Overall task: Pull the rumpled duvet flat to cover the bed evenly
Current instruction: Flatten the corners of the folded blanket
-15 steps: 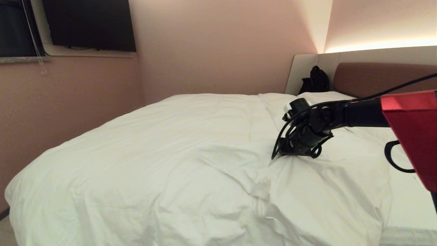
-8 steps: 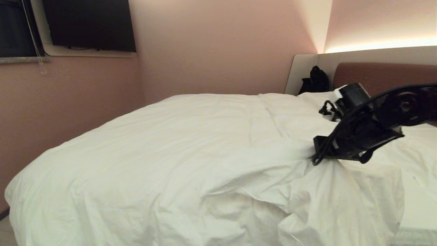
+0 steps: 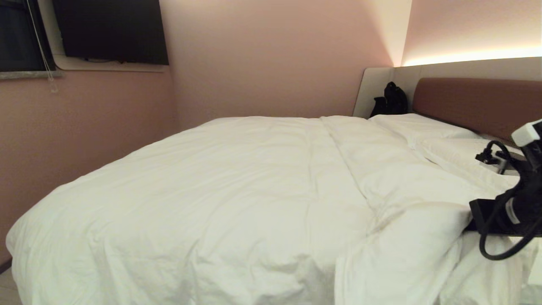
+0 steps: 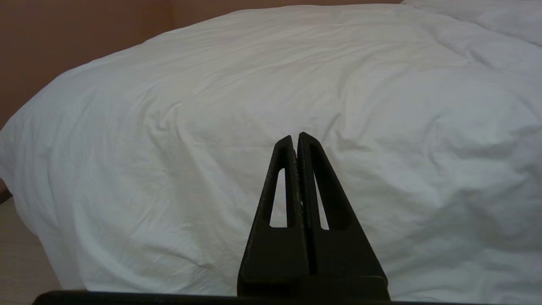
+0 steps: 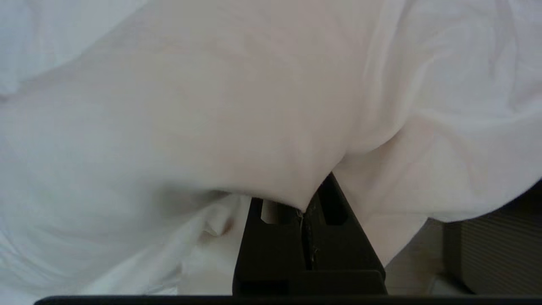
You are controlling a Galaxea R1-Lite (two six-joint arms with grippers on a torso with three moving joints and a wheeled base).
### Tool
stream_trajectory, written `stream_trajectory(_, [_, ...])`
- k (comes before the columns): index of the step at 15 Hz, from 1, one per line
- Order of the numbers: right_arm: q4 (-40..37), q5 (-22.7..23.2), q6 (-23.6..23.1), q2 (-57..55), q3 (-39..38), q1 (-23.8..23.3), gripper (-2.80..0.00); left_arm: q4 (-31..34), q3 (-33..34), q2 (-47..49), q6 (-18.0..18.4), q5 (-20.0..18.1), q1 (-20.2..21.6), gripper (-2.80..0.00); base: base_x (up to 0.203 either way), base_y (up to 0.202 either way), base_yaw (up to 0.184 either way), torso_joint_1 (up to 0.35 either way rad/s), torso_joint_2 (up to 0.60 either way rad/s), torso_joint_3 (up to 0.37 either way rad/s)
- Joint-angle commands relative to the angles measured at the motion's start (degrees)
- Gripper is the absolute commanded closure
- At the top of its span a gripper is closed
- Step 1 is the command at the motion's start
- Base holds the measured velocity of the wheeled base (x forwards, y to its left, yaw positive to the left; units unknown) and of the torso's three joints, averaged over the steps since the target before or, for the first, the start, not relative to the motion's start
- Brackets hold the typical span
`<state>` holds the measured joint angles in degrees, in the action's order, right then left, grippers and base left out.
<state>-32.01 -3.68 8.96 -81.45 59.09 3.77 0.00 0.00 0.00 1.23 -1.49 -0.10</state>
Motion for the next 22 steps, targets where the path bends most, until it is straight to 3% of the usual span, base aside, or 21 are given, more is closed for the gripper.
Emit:
stream_trajectory(1, [-0.17, -0.31, -4.21, 6.32, -5.12, -1.83, 0.00, 0.00, 0.00, 0.00, 0.00, -0.01, 0.01, 0.00, 0.000, 0.000, 0.000, 0.000, 0.00, 0.000])
stream_trajectory(7, [-0.24, -0.44, -10.91, 14.63, -15.46, -6.72, 0.00, 0.00, 0.00, 0.00, 0.00, -0.01, 0.01, 0.00, 0.000, 0.000, 0.000, 0.000, 0.00, 0.000])
stream_trajectory(13, [-0.19, -0.71, -12.71, 21.56, -24.55, -7.02, 0.00, 0.00, 0.00, 0.00, 0.00, -0.01, 0.01, 0.00, 0.000, 0.000, 0.000, 0.000, 0.00, 0.000])
stream_trajectory(14, [-0.07, -0.63, -12.74, 21.77, -24.99, -7.02, -2.80, 0.00, 0.00, 0.00, 0.00, -0.01, 0.01, 0.00, 0.000, 0.000, 0.000, 0.000, 0.00, 0.000])
stream_trajectory(18, [0.91, -0.62, -11.85, 19.66, -23.49, -7.02, -2.80, 0.00, 0.00, 0.00, 0.00, -0.01, 0.01, 0.00, 0.000, 0.000, 0.000, 0.000, 0.00, 0.000])
stream_trajectory(20, [1.66, 0.19, -10.42, 18.05, -18.82, -7.02, -2.80, 0.00, 0.00, 0.00, 0.00, -0.01, 0.01, 0.00, 0.000, 0.000, 0.000, 0.000, 0.00, 0.000])
stream_trajectory(22, [1.62, 5.86, -9.15, 17.71, -12.15, -7.02, -2.80, 0.00, 0.00, 0.00, 0.00, -0.01, 0.01, 0.00, 0.000, 0.000, 0.000, 0.000, 0.00, 0.000])
